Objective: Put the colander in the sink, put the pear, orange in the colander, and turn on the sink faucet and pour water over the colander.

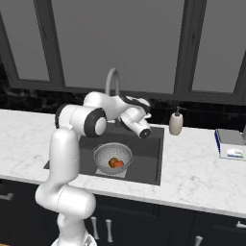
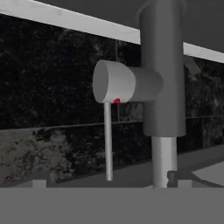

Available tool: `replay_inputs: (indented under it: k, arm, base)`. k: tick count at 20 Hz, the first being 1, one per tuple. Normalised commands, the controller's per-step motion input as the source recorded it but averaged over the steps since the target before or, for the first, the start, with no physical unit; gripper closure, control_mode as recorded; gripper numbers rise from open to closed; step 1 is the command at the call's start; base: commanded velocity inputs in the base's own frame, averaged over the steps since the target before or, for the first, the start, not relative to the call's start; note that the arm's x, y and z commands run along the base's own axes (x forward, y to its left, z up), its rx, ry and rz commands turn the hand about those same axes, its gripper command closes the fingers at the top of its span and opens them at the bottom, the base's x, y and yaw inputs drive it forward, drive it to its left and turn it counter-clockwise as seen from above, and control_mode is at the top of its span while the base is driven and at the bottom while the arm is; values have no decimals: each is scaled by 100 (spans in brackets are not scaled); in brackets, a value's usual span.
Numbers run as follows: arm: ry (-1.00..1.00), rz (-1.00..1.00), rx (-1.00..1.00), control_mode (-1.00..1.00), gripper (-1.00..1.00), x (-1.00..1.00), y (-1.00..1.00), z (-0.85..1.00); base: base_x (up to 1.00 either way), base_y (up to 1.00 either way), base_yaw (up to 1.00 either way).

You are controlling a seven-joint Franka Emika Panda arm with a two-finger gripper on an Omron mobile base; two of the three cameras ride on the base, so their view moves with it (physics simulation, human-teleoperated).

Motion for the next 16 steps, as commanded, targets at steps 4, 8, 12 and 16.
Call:
replay_inputs:
  k: [4, 8, 12, 16]
  arm:
    - [0, 0, 0, -100, -100, 59, 0, -12]
    - [0, 0, 0, -100, -100, 47, 0, -34]
    - [0, 0, 0, -100, -100, 40, 0, -33]
    - [0, 0, 0, -100, -100, 30, 0, -16]
  base:
    - [0, 0, 0]
    - [0, 0, 0]
    - [0, 0, 0]
    - [0, 0, 0]
